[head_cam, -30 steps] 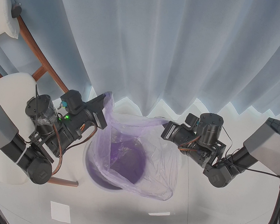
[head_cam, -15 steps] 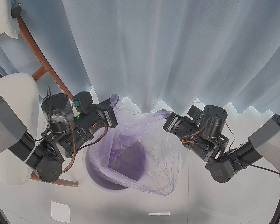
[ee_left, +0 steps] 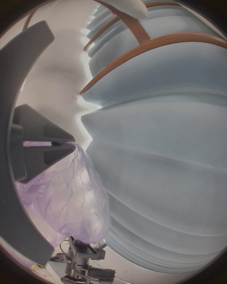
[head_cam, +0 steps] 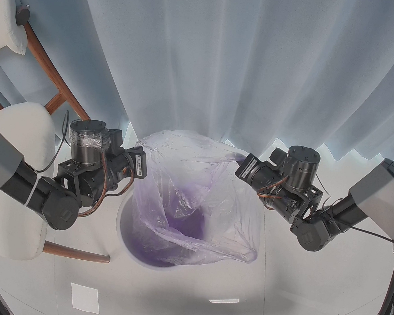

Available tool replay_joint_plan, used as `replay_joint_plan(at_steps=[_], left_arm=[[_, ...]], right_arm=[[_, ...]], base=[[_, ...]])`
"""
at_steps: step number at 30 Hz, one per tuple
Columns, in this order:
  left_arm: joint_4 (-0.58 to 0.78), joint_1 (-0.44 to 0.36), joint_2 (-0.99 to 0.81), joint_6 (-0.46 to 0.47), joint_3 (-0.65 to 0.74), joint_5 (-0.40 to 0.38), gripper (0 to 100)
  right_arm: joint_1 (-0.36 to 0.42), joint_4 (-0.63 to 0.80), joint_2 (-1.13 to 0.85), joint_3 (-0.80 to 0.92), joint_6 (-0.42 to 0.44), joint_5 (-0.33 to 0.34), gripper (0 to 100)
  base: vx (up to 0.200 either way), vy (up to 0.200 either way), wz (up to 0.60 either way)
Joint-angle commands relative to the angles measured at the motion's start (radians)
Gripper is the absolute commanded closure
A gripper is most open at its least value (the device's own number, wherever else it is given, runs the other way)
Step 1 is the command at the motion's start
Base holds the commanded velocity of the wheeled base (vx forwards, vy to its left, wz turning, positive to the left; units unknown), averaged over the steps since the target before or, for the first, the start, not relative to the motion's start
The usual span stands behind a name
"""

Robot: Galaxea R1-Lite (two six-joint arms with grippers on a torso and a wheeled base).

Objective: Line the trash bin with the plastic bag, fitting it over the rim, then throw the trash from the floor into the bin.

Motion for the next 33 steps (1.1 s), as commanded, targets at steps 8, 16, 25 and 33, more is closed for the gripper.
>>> replay_joint_plan(at_steps=[8,16,25,33], left_arm=[[0.009,0.039,0.003,0.027,-0.026,0.025,100],[-0.005,0.064,0.003,0.027,-0.022,0.025,100],[-0.003,0.084,-0.022,0.047,-0.009,0.021,100],[-0.003,0.096,-0.037,0.048,-0.008,0.016,100]], right_arm=[[-0.001,-0.033,0.134,-0.134,0.011,0.006,0],[-0.024,-0.139,0.025,0.053,-0.004,0.122,0],[-0.085,-0.07,-0.223,0.386,-0.029,0.308,0],[-0.131,-0.081,-0.239,0.561,-0.153,0.32,0]], base=[[0.0,0.0,0.0],[0.0,0.0,0.0],[0.0,0.0,0.0],[0.0,0.0,0.0]])
